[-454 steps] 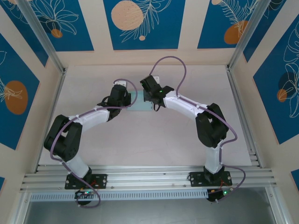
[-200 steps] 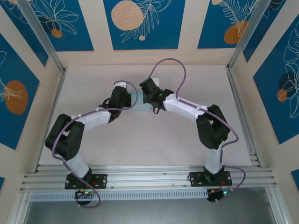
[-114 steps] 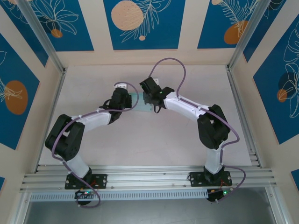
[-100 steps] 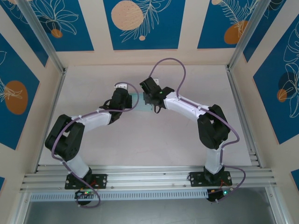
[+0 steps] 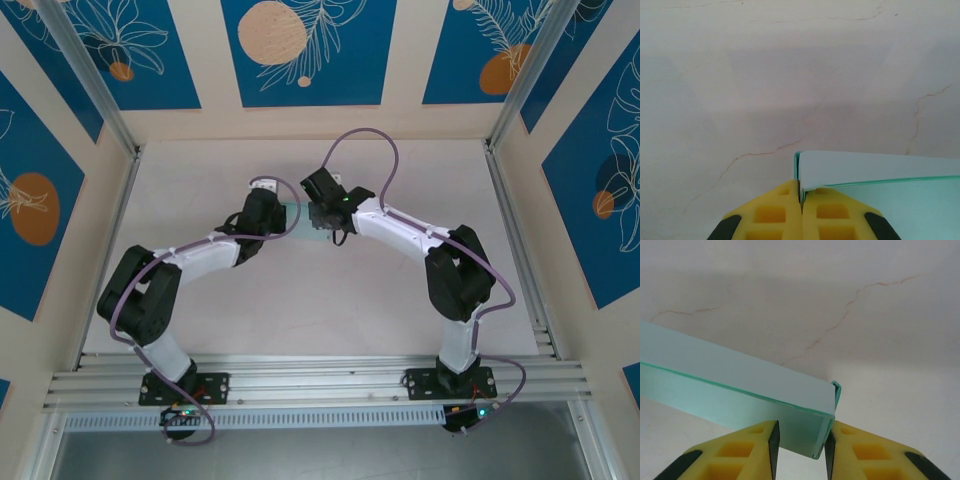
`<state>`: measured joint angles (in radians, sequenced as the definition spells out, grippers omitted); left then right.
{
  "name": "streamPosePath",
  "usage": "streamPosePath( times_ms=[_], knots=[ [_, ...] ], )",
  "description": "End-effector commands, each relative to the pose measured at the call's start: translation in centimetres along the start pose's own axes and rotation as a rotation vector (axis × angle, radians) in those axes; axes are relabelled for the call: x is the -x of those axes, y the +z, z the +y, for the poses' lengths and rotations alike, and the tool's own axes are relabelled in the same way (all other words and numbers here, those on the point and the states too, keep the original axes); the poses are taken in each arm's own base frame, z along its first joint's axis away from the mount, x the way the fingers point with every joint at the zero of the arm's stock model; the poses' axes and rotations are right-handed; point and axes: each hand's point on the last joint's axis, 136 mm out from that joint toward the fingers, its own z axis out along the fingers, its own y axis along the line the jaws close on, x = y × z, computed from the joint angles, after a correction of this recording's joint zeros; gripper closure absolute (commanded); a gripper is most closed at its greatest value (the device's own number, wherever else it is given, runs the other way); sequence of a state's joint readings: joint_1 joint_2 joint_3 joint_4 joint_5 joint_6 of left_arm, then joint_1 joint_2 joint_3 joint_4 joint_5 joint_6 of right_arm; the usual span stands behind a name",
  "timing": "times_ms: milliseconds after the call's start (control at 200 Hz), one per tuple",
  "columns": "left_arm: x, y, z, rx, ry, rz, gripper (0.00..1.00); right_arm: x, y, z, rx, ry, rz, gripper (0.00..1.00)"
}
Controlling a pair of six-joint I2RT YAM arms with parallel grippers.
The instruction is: Fold the paper box
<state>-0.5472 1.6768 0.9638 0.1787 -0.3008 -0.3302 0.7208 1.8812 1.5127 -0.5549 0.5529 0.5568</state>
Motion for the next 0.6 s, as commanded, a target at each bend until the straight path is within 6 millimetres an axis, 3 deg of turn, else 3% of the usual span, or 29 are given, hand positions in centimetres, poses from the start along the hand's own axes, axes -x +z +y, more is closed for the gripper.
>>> streamPosePath(
  times_ms=[0, 220, 370, 595],
  knots=[
    [-9.5, -0.3, -2.0, -0.096, 0.091, 0.319, 1.00, -1.8, -0.5, 1.0, 0.036, 0.010, 0.053, 0.68],
    [-9.4, -0.4, -2.0, -0.094, 0.093, 0.316, 1.00, -1.7, -0.5, 0.8, 0.040, 0.028, 0.050, 0.75],
    [-9.5, -0.3, -2.1, -0.099, 0.092, 0.318, 1.00, -1.4, -0.7, 2.1, 0.146, 0.068, 0.048, 0.89],
    [-9.7, -0.2, -2.2, -0.106, 0.088, 0.321, 1.00, -0.1, -1.7, 3.9, 0.276, 0.100, 0.013, 0.97]
  ],
)
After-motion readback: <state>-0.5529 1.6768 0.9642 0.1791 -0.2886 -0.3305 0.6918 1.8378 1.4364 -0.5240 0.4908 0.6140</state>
